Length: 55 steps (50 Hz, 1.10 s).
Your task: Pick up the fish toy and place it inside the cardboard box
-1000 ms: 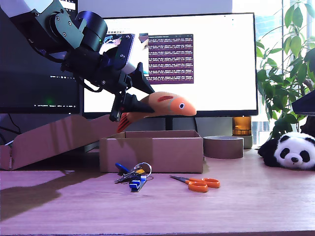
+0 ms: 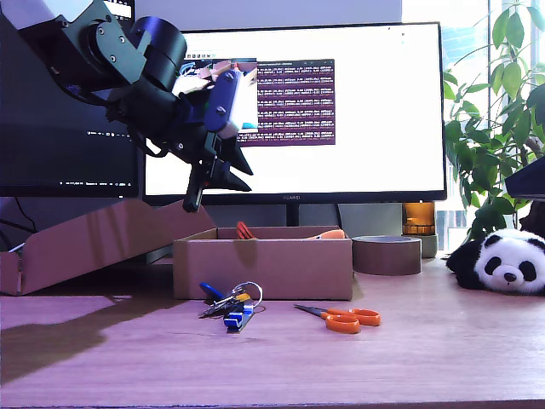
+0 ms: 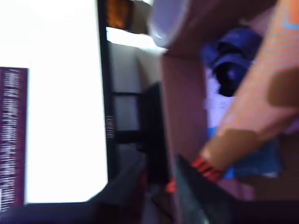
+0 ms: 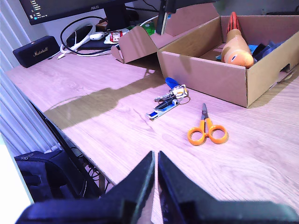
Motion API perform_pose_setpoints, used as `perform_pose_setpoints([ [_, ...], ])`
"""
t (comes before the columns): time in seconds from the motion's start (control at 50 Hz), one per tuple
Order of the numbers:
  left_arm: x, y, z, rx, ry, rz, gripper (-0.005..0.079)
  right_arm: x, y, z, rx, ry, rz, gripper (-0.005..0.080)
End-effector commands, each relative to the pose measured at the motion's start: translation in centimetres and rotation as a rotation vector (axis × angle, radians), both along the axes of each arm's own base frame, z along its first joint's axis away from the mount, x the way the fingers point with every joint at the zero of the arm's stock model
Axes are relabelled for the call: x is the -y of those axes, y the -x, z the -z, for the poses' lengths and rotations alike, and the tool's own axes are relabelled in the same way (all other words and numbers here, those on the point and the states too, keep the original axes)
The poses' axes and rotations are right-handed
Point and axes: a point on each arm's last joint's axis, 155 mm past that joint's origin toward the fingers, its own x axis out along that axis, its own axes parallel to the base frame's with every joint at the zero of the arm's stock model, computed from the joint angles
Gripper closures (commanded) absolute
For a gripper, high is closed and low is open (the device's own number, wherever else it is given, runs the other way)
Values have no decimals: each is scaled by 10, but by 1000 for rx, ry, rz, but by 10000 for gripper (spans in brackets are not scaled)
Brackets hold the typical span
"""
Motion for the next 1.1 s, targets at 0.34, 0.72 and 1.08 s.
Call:
perform_pose_setpoints([
  [0.34,-13,38,-71,-233,306,-263,759,0,0,4,-4,1,-1,765],
  [0.72,-29,94,-110,-487,520,-381,762,1,-13,-44,212,-59,32,765],
  [1.08,-35,120,-96,-671,589,-396,762,11,-18,-13,83,-5,101,765],
])
